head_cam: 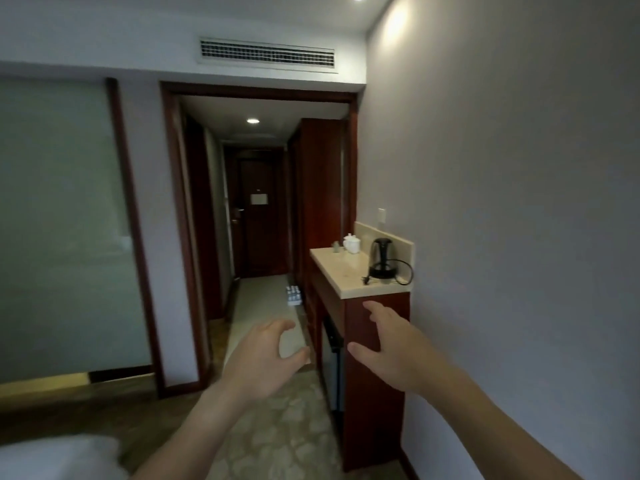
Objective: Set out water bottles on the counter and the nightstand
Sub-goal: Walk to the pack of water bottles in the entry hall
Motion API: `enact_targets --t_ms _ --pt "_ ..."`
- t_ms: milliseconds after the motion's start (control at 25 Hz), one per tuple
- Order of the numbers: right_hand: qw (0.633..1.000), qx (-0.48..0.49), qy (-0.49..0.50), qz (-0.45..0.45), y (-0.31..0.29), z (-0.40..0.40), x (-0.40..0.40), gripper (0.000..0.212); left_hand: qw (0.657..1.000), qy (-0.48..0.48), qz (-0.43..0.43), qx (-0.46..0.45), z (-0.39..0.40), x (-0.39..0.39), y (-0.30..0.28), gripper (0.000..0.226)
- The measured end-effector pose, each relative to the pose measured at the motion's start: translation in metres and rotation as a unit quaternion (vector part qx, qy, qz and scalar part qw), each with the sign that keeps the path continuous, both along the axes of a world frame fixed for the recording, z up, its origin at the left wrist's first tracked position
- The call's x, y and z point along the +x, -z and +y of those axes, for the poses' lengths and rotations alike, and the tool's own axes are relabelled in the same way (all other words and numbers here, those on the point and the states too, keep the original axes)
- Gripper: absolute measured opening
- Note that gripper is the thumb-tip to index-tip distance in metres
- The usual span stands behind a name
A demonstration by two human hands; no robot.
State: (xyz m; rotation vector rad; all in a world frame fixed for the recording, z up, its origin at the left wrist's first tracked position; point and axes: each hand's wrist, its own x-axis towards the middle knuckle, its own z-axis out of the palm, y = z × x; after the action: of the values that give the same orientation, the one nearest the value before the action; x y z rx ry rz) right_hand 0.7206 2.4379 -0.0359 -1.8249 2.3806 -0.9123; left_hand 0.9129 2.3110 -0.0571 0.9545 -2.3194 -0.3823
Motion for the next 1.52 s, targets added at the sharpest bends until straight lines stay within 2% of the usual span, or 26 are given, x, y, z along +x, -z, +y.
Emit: enact_targets --t_ms 160,320,680,920,1160,1400,1520 --pt "0.997 0.005 -0.07 -0.012 0.008 -0.04 0.022 0.077 0.997 -0.065 0.01 0.041 -0.015 0.044 0.008 0.058" --pt "0.994 0.009 -0.107 -0.001 0.011 -0.106 0.047 0.076 0.994 -0.099 0.007 0.04 -0.064 0.072 0.008 0.058" --pt "0.995 0.021 -0.096 0.003 0.012 -0.277 0.088 0.076 0.995 -0.091 -0.001 0.034 -0.217 0.092 0.001 0.057" --pt "0.996 0.037 -0.085 -0.008 0.033 -0.385 0.061 0.074 0.997 -0.073 -0.008 0.038 -0.322 0.063 0.015 0.06" --pt "0.996 0.022 -0.087 0.001 0.055 -0.524 -0.01 0.073 0.996 -0.083 -0.032 0.023 -0.455 -0.01 0.024 0.059" --pt "0.994 0.015 -0.103 -0.014 0.029 -0.67 -0.089 0.075 0.995 -0.098 -0.024 -0.001 -0.595 -0.086 -0.014 0.06" --pt "0.993 0.024 -0.112 -0.015 0.027 -0.734 -0.115 0.075 0.994 -0.106 -0.03 0.004 -0.655 -0.11 -0.015 0.06"
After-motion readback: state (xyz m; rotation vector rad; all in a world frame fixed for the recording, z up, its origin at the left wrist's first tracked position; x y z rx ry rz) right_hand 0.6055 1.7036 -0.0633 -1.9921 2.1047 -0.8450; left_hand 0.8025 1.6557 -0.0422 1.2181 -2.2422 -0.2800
